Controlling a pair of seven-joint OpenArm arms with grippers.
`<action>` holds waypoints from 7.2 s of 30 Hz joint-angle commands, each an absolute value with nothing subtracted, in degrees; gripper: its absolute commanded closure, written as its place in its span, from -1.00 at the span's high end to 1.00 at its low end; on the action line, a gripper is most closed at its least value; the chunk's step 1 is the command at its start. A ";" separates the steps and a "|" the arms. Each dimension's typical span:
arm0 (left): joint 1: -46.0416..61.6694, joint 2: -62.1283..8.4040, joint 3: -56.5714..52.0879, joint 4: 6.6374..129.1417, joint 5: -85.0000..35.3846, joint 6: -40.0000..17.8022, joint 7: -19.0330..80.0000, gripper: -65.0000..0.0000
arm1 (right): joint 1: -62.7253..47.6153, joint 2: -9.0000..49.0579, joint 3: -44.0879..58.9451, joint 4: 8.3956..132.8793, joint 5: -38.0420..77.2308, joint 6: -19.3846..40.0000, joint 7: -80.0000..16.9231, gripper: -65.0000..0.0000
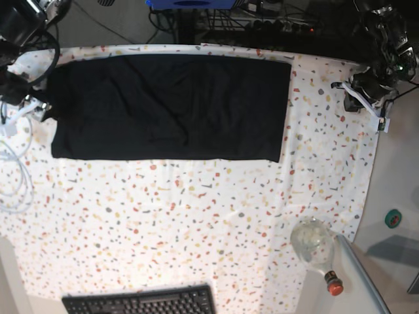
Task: Layout the t-shirt on the table in an organized manner, then fold the t-shirt properly
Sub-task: 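Release the shirt and move both grippers to the shirt ends, then grasp the shirt ends with both grippers and pull them inward, then fold the shirt end with the right gripper over toward the left gripper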
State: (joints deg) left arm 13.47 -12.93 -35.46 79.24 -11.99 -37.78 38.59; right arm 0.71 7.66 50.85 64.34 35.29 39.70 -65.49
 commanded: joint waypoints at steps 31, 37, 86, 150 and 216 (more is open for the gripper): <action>12.35 -7.43 -17.36 70.46 -10.42 -38.11 20.97 -1.00 | 0.92 8.31 41.54 60.44 36.70 40.00 -61.14 -0.61; 12.35 -7.25 -11.30 70.55 -10.42 -38.02 20.97 -1.00 | 3.21 8.40 41.45 60.88 34.86 40.00 -60.35 -1.00; 7.87 -6.37 2.68 70.55 -10.95 -30.55 21.05 -1.00 | -4.88 -0.22 4.70 105.98 29.93 24.66 -66.42 -1.00; 8.75 -9.27 2.68 74.77 -10.95 -30.46 21.14 -1.00 | -3.56 5.76 -21.41 95.69 28.09 15.87 -49.54 -1.00; 18.51 -13.49 -40.22 83.65 -11.03 -35.74 30.99 -1.00 | 2.33 4.53 -47.96 99.12 28.09 -7.60 -46.20 0.04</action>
State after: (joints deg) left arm 18.72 -12.64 -39.75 82.65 -10.37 -35.33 32.16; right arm 1.54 5.17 -48.03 97.71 27.77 -7.84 -47.57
